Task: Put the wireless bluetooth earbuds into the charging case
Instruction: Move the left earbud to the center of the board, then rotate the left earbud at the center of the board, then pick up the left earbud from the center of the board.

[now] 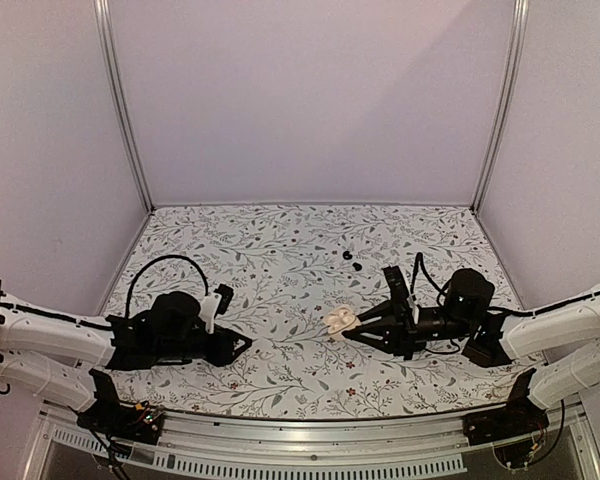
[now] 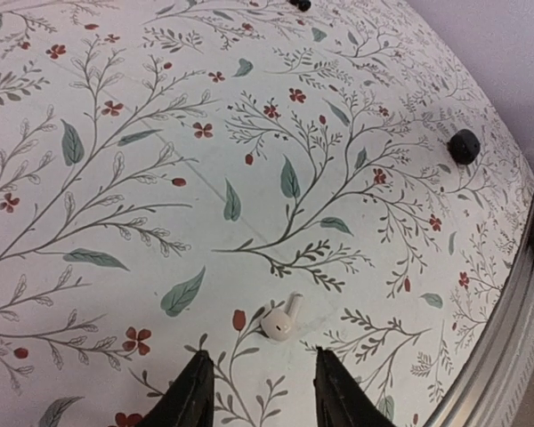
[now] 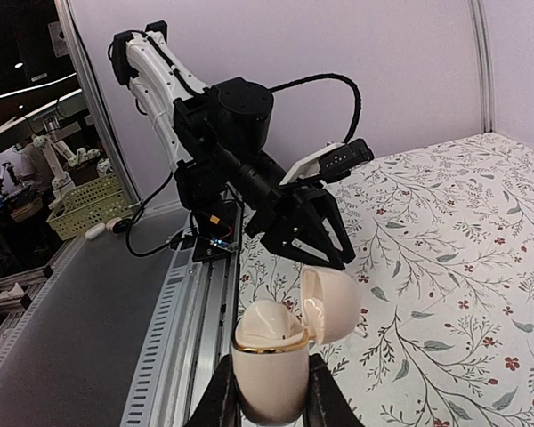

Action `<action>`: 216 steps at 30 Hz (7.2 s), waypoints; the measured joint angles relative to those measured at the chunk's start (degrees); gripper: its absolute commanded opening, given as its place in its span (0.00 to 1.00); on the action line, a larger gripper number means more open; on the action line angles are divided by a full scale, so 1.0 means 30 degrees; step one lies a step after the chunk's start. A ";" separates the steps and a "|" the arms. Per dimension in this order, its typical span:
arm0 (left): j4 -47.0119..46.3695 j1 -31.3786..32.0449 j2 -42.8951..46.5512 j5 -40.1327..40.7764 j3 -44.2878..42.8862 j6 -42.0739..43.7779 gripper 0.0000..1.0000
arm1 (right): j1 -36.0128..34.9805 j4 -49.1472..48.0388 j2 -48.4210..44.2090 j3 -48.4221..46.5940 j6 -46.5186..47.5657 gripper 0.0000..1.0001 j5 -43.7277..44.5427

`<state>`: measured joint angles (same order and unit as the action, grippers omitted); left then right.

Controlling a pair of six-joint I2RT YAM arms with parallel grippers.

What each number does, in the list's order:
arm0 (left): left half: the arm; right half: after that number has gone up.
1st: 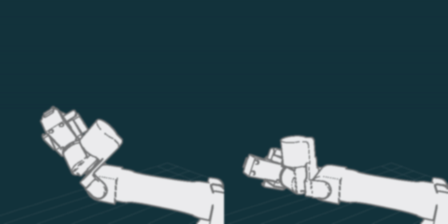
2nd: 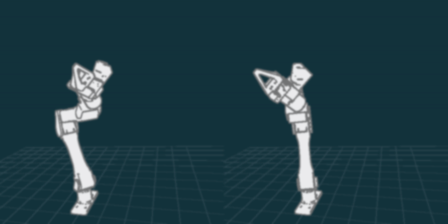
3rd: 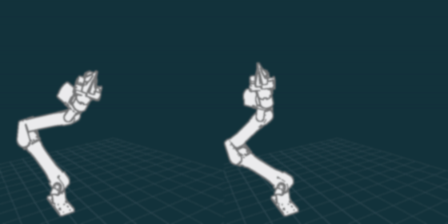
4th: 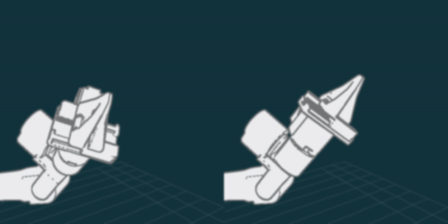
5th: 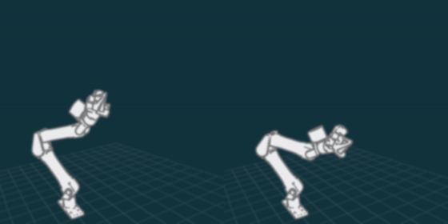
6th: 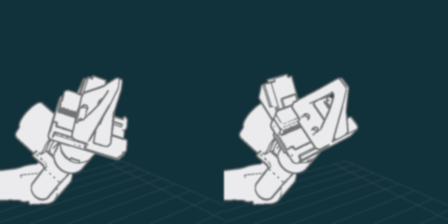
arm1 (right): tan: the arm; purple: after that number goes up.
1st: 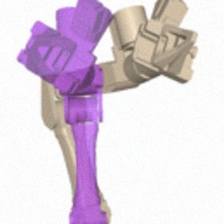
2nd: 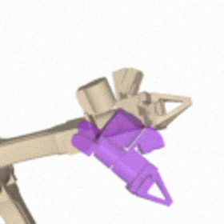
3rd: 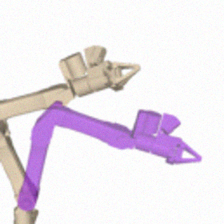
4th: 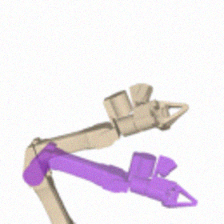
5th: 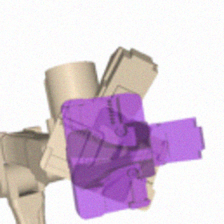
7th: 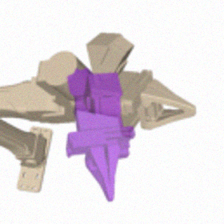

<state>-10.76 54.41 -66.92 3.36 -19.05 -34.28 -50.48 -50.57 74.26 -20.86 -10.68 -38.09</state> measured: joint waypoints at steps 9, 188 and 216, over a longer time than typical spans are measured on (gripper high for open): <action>-0.1770 0.0007 -0.0874 -0.0444 0.1005 0.1552 0.25 | 0.0087 0.0073 -0.0262 0.0240 0.0007 0.00 0.0007; -0.7533 0.0386 -0.9428 -0.1909 -0.3468 1.3274 0.42 | 0.1647 0.2288 -0.3228 0.1202 0.0503 0.00 0.0036; -1.0907 -0.0073 -1.3712 -0.2463 -0.4350 1.3194 0.24 | 0.1894 0.2608 -0.3483 0.1239 0.0510 0.00 0.0036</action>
<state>-43.48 54.19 -108.05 -4.03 -32.10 5.30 -44.80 -42.74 63.81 -17.15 -9.15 -37.98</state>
